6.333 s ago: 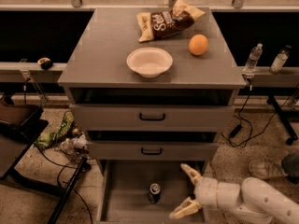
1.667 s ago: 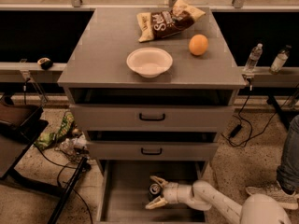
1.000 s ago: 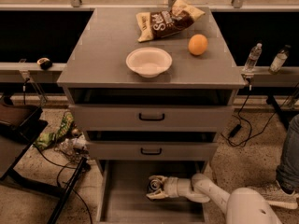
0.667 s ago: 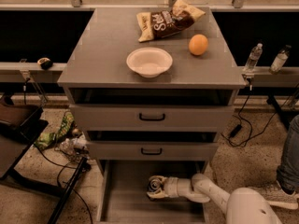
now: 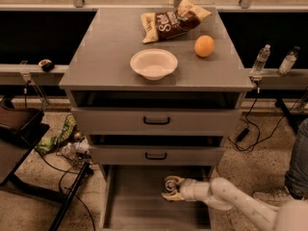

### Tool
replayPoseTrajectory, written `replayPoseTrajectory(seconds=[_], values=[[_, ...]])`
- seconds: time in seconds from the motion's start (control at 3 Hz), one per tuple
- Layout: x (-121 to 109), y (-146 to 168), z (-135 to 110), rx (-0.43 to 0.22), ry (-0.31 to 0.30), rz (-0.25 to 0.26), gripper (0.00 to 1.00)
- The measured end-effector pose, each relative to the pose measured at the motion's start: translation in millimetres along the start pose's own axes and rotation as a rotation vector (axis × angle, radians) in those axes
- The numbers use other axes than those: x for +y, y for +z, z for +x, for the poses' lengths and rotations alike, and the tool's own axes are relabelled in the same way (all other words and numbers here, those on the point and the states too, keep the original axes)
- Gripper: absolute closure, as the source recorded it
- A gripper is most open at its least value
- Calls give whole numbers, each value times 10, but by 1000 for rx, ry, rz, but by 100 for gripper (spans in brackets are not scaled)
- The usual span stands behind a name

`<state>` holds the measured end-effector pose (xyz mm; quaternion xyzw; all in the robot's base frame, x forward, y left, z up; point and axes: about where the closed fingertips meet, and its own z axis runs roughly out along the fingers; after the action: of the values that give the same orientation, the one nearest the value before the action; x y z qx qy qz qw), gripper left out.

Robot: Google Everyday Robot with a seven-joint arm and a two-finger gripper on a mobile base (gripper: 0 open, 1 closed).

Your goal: Pick pepsi can from bottom drawer and place on counter

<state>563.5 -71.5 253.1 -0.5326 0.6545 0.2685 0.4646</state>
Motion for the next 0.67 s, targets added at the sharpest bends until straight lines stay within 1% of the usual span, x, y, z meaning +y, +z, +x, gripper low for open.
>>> replayPoseTrajectory(seconds=[0.33, 0.67], values=[[-204, -921, -449, 45, 20, 126, 100], [-88, -1723, -1040, 59, 67, 205, 100]])
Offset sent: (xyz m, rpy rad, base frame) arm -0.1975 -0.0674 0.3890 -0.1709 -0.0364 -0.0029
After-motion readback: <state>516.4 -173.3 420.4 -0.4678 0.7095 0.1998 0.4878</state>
